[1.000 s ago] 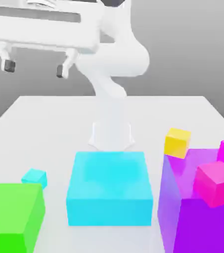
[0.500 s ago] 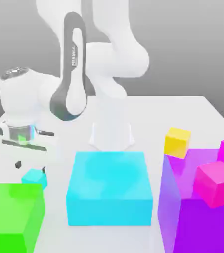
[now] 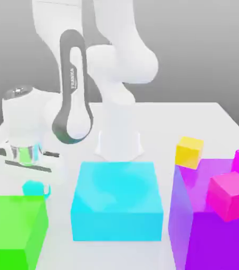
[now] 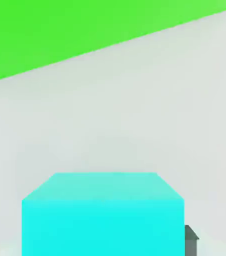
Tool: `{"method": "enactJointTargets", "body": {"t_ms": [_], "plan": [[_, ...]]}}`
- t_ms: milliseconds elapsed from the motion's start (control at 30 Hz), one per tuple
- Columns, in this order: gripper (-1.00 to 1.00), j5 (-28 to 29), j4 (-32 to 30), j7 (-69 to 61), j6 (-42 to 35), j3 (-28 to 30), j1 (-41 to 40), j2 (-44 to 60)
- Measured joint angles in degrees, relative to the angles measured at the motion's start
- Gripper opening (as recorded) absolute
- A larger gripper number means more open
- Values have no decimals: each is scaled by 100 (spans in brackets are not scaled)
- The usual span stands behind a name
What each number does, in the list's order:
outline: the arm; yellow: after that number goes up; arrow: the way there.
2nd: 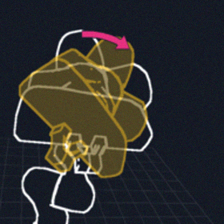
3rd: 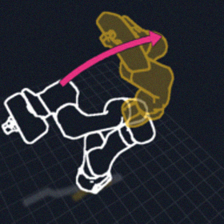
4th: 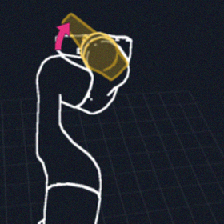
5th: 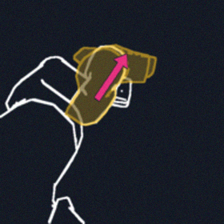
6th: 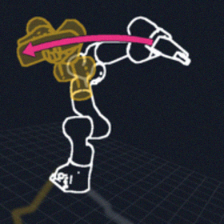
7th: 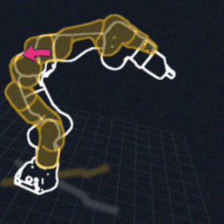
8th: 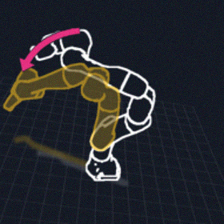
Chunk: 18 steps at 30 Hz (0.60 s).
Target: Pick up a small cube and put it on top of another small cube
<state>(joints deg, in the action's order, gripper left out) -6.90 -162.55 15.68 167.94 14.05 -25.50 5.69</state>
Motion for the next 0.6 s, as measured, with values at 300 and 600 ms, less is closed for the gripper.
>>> {"method": "enactJointTargets", "body": {"t_ms": [300, 600], "plan": [[-100, 897, 1123, 1358, -1426, -738, -129, -641], [-100, 921, 3035, 2904, -3193, -769, 2690, -590]]}}
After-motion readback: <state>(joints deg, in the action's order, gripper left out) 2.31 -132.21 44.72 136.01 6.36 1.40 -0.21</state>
